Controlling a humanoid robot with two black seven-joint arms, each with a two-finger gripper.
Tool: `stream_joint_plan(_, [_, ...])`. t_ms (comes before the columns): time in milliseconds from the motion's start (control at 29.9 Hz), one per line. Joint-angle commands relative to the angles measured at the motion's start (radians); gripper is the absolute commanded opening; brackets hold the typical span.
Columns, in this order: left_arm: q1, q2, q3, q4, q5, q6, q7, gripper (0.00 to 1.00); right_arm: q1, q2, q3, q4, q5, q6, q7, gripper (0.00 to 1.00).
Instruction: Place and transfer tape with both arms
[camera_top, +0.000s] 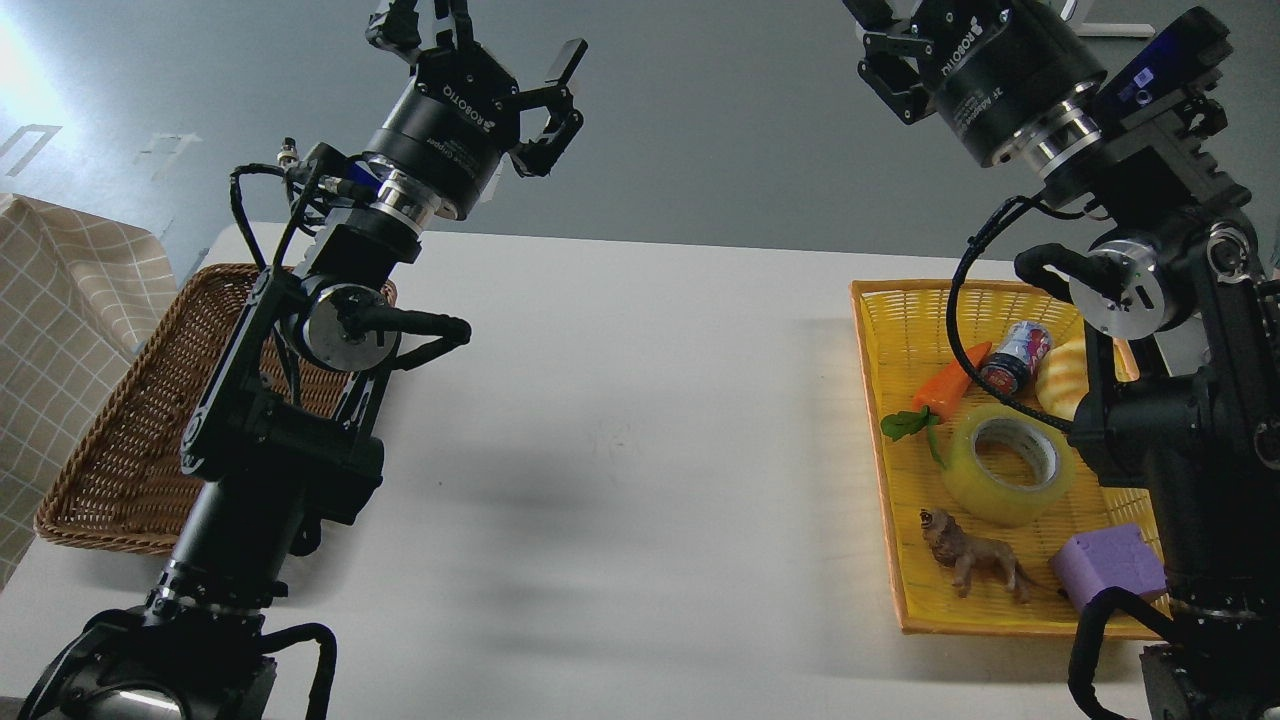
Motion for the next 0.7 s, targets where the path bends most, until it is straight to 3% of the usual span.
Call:
stream_joint_plan(0, [-0.001, 0.000, 0.002, 0.002, 0.003, 0.002, -0.005, 0.98, -0.004, 0.000, -0.001, 0.012, 0.001, -0.002, 0.000, 1.00])
stream_joint_plan(201, [0.001, 0.000, 0.006, 0.017, 0.006, 0.007, -0.017, 0.98, -0.024, 0.000, -0.005, 0.015, 0.000, -0.017, -0.006, 1.00])
stream_joint_plan(334, [-0.002, 0.000, 0.006, 0.015, 0.006, 0.001, -0.051, 0.98, -0.037, 0.000, -0.008, 0.035, 0.001, -0.034, -0.006, 1.00])
stream_joint_plan(668, [0.002, 0.000, 0.011, 0.015, 0.006, -0.012, -0.054, 0.98, -0.072, 0.000, -0.005, 0.089, 0.003, -0.037, -0.005, 1.00])
